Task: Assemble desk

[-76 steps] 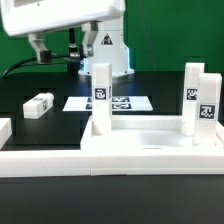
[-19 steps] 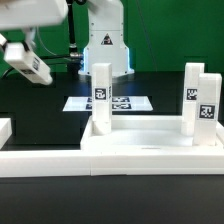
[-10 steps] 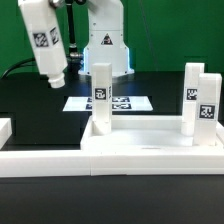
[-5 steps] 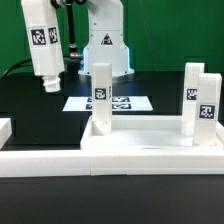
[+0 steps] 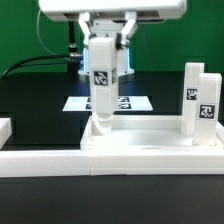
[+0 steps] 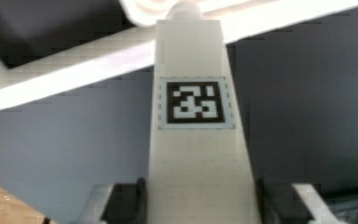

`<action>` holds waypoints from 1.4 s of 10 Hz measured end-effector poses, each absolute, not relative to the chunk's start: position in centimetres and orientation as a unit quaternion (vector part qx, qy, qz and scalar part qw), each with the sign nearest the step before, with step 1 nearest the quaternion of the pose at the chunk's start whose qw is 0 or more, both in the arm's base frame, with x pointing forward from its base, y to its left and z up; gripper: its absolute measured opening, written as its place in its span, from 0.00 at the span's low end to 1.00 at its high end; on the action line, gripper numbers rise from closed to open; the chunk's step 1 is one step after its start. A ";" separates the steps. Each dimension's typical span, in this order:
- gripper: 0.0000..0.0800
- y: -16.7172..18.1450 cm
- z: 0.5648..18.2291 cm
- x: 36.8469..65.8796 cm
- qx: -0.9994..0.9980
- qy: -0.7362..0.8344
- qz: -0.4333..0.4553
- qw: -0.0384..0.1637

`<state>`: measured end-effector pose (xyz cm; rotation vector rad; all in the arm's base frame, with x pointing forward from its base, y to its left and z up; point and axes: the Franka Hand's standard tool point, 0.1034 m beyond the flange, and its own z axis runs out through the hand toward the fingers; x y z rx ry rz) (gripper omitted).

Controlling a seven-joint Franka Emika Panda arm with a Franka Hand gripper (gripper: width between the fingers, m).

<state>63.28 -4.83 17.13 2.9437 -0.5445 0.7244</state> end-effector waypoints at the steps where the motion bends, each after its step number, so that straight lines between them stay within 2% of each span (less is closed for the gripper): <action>1: 0.36 -4.6 16.9 63.2 0.956 -0.175 0.233 0.031; 2: 0.36 -4.7 16.9 63.2 0.956 -0.175 0.233 0.032; 5: 0.36 -5.3 15.2 62.8 0.957 -0.168 0.233 0.045; 14: 0.36 -5.3 14.3 62.3 0.960 -0.161 0.225 0.050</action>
Offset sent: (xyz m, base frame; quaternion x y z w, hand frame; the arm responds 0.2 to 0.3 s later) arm -0.0059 -0.0149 -0.0170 0.0045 0.0255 -0.0058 0.9996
